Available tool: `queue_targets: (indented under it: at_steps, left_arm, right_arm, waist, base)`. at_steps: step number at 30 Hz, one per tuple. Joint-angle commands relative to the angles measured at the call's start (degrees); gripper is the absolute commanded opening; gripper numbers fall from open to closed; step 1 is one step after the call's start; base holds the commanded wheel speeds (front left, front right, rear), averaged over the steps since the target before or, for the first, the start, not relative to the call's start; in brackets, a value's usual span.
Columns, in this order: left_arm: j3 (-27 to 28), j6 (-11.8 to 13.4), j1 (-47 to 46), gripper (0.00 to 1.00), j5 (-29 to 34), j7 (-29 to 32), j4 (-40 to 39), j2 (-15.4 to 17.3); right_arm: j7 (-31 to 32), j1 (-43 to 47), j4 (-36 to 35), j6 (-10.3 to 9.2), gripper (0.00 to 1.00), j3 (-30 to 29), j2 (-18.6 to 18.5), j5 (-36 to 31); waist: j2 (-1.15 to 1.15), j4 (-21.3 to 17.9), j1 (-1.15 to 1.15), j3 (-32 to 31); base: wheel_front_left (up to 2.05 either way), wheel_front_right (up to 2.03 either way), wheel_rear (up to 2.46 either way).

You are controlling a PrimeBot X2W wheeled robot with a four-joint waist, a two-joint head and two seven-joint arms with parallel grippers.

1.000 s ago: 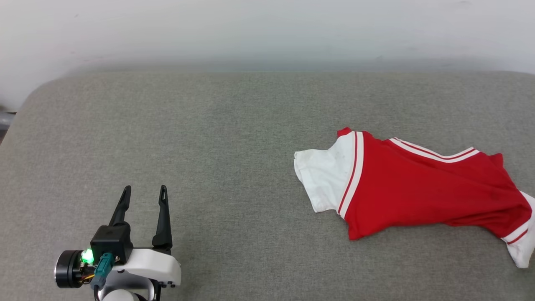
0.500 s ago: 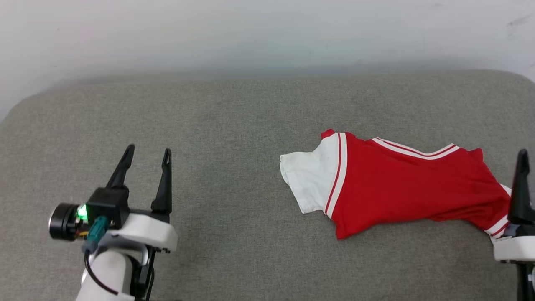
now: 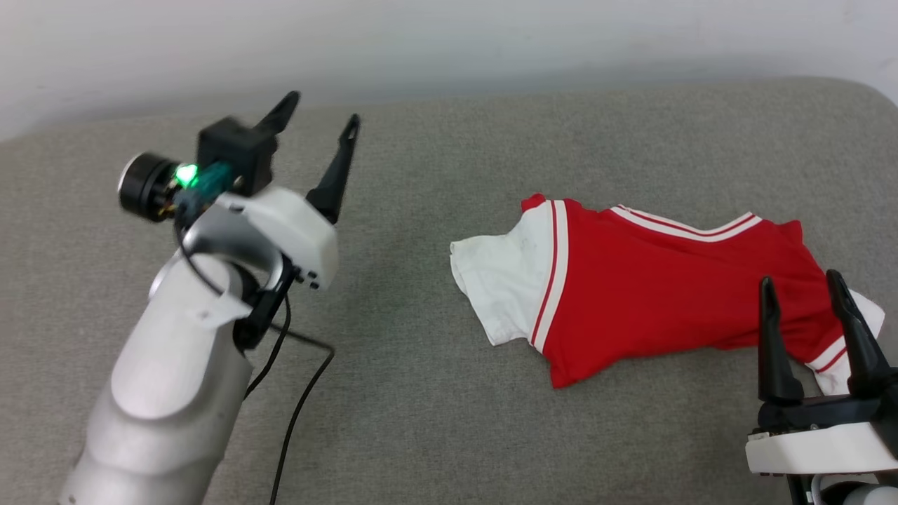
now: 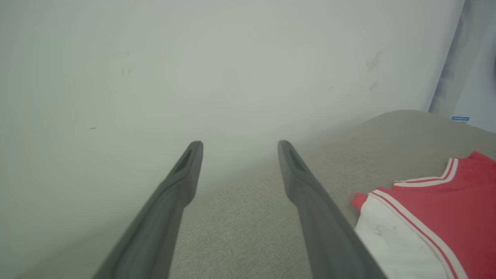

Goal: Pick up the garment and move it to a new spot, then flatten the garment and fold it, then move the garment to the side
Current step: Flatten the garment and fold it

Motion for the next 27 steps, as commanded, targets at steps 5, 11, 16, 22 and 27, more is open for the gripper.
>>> queue_targets:
  at_steps: [5, 11, 16, 22, 27]
  left_arm:
    - [-9.52, -0.06, -8.59, 1.00, -8.09, 8.72, 2.71, 2.95]
    - [-21.69, -0.08, -17.63, 1.00, -16.57, 23.75, 6.14, 5.93]
    - [-30.32, -0.07, -23.35, 1.00, -24.85, 33.22, 7.46, 7.13]
    - [-39.38, -0.09, -28.82, 1.00, -30.05, 37.60, 9.45, 8.37]
    - [-45.69, -0.09, -31.89, 1.00, -33.20, 39.01, 11.16, 8.65]
  right_arm:
    - [-0.12, -0.69, 0.15, -0.06, 1.00, 0.94, 0.24, 0.04]
    - [-0.12, -2.18, 0.76, -0.06, 1.00, 1.92, 0.27, -0.01]
    - [-0.12, -3.62, 1.28, -0.06, 1.00, 2.54, 0.27, -0.14]
    - [-0.12, -5.37, 1.66, -0.06, 1.00, 3.24, 0.27, 0.41]
    - [-0.12, -7.06, 1.96, -0.06, 1.00, 3.91, 0.27, 0.79]
  waist:
    - [0.00, -2.02, 0.00, 2.89]
    - [0.00, -3.82, 0.00, 5.67]
    - [0.00, -5.03, 0.00, 8.21]
    - [0.00, -6.51, 0.00, 11.53]
    - [0.00, -7.47, 0.00, 14.26]
  base:
    - [0.00, 0.00, 0.00]
    - [0.00, 0.00, 0.00]
    - [0.00, 0.00, 0.00]
    - [0.00, 0.00, 0.00]
    - [0.00, 0.00, 0.00]
